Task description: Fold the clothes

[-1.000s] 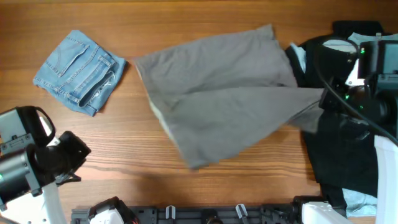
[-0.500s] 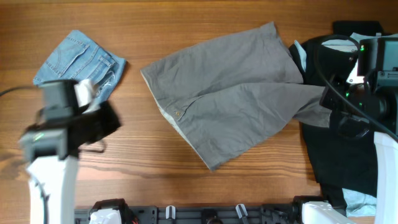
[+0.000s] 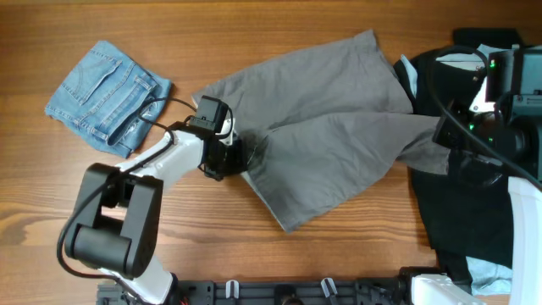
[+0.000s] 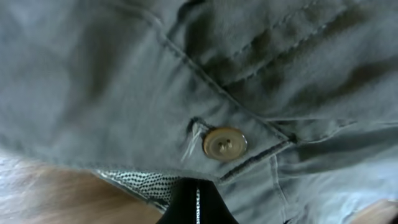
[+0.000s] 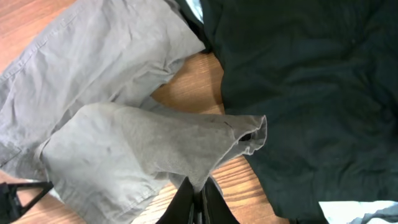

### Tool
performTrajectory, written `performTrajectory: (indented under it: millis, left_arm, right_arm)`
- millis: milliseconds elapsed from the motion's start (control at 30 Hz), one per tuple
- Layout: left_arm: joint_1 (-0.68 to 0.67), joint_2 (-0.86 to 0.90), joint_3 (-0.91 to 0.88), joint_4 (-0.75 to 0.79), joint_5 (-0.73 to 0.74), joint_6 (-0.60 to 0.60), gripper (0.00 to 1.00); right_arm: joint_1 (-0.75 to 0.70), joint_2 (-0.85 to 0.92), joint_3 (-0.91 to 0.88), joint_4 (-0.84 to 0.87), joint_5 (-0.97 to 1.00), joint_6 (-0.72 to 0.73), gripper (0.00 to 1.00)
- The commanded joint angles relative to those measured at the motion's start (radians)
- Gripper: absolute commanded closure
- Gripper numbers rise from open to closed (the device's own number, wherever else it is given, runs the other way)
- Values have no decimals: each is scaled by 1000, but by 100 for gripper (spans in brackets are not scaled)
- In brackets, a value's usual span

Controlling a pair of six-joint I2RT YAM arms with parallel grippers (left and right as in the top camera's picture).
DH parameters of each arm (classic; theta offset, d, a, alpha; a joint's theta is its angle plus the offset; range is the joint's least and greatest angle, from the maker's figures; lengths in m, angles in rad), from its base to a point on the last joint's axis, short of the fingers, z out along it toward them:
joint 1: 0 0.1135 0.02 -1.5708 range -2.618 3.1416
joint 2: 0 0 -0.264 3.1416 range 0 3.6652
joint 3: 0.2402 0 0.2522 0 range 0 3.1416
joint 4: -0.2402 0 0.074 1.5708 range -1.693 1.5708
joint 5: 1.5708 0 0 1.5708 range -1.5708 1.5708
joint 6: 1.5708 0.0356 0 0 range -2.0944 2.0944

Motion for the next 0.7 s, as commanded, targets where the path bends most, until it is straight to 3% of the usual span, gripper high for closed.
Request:
performTrajectory:
  millis: [0, 67, 167, 367, 467, 533, 667]
  left_arm:
    - [36, 139, -20, 16, -187, -111, 96]
    - [103, 154, -20, 16, -270, -180, 96]
    - [215, 154, -3, 56, -272, -178, 96]
    - [367, 154, 163, -28, -224, -77, 96]
    - [383, 153, 239, -148, -46, 34, 93]
    - [361, 147, 245, -271, 141, 140, 76]
    - [348, 130, 245, -482, 224, 240, 74]
  right_arm:
    - [-4, 43, -18, 4, -87, -26, 96]
    - [-3, 75, -39, 1, -180, -71, 96]
    - [-3, 124, -58, -2, -217, -93, 96]
    - [-3, 175, -61, 6, -217, -92, 96]
    - [-3, 175, -61, 9, -216, -93, 96]
    - [-3, 175, -61, 11, -217, -93, 96]
    - [-3, 175, -61, 23, -216, -93, 96]
